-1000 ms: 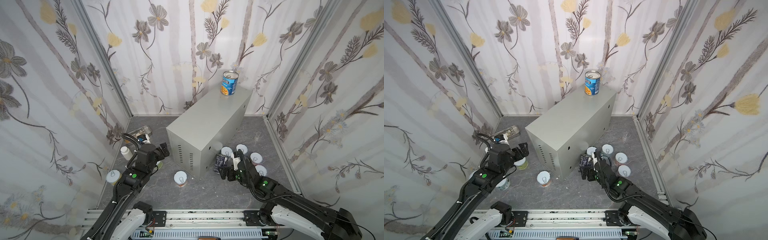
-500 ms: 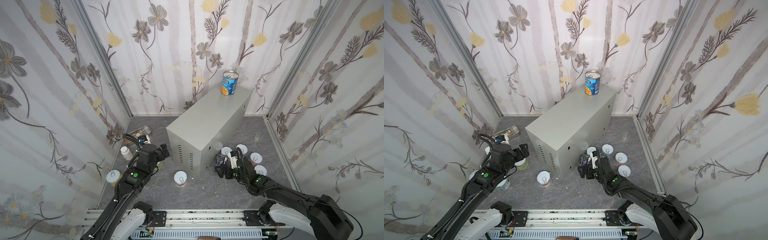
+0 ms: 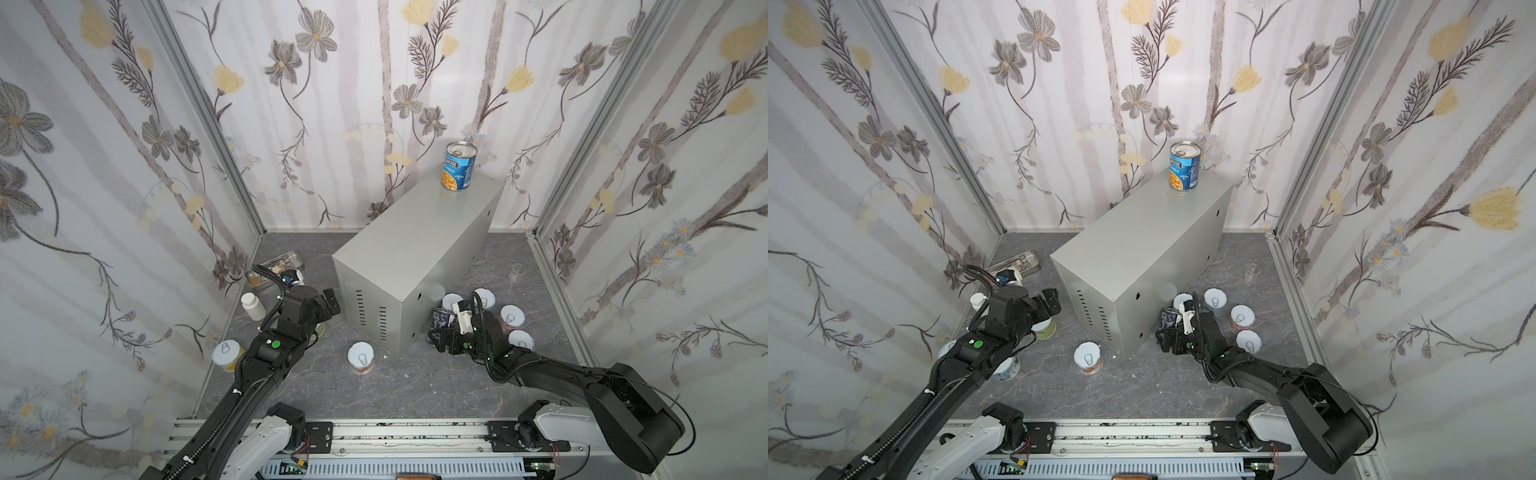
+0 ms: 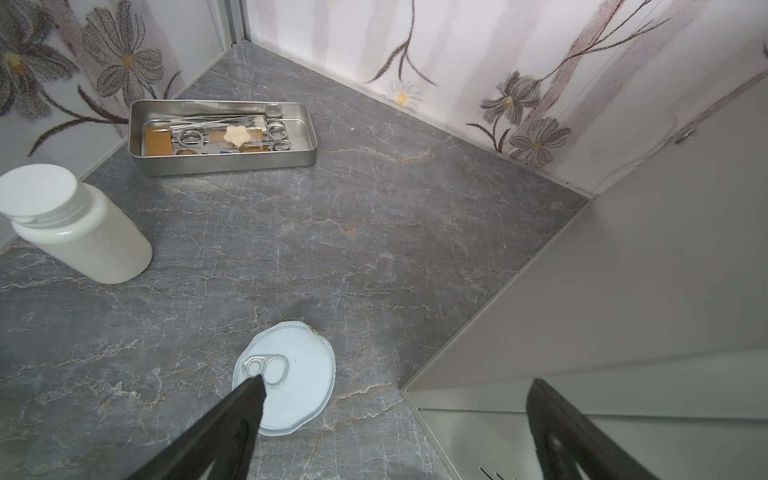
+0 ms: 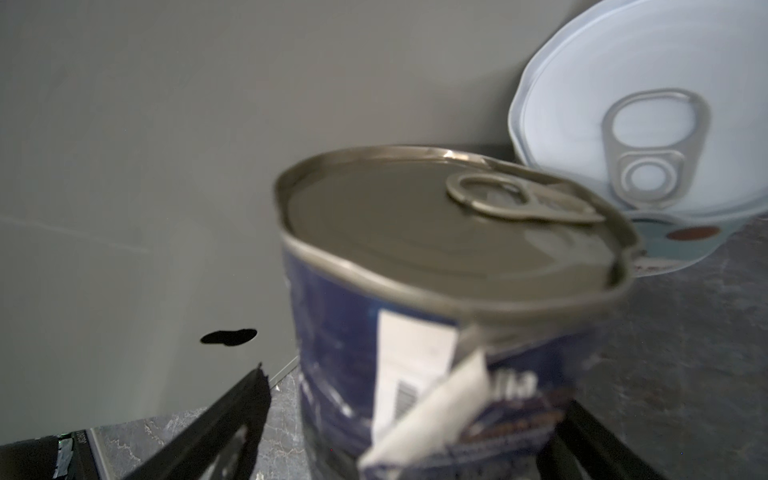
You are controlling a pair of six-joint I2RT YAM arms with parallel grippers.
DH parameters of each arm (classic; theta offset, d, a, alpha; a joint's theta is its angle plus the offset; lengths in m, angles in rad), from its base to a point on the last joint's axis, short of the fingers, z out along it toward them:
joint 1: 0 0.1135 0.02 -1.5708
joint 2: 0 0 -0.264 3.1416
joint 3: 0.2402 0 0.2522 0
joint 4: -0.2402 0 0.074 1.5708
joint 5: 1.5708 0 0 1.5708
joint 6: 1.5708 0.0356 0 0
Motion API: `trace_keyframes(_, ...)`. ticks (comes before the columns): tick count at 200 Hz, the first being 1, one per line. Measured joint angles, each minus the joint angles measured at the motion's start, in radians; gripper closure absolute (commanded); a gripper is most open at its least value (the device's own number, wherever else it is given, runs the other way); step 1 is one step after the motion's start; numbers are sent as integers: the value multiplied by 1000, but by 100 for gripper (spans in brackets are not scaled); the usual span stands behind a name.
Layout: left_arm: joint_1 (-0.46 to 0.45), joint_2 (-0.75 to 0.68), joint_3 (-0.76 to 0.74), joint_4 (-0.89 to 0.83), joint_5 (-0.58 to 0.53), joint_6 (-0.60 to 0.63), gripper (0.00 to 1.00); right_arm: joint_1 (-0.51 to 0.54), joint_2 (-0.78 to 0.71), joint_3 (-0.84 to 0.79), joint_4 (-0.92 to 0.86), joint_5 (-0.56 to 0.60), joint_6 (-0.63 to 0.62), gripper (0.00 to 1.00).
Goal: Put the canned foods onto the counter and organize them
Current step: 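Lift the dark blue can toward the cabinet top while the left arm rises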
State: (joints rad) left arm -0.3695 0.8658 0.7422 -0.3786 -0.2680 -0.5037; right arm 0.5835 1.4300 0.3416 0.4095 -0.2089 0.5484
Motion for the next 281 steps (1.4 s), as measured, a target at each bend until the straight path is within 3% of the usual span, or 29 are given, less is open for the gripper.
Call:
trace_keyframes(68, 0, 20, 0, 1, 0, 3, 0, -12, 89, 0, 102, -3, 1, 21)
trace_keyframes(114, 0, 18, 0, 2, 0, 3, 0, -13, 118, 6, 142, -1, 26, 41)
trace_keyframes(167, 0, 2, 0, 8, 0, 3, 0, -11, 93, -21, 158, 14, 21, 47)
trace_keyframes(218, 0, -17, 0, 8, 0, 6, 0, -7, -82, -71, 65, 81, 13, 51)
trace_keyframes(281, 3, -55, 92, -3, 11, 30, 0, 0, -534, -18, -246, 171, -38, 54)
